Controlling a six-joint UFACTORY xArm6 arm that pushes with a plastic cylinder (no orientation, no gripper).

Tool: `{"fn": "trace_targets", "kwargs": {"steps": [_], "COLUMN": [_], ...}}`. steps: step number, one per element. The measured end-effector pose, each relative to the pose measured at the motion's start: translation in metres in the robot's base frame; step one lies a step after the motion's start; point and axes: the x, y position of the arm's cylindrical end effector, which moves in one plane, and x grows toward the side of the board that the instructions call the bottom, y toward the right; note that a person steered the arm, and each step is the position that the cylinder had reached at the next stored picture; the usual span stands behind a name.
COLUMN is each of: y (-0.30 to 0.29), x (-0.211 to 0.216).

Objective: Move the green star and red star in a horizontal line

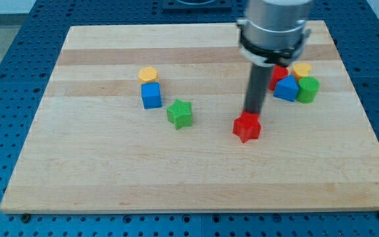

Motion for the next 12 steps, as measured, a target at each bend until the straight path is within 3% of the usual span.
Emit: {"fn": "trace_targets", "kwargs": {"steps": [2, 3, 5, 6, 8, 11, 12], "y": [-0.1, -0.086, 0.056, 0.068, -0.047, 0.074, 0.069], "x": [0.015, 0.054, 0.043, 0.046, 0.042, 0.006, 0.009]}}
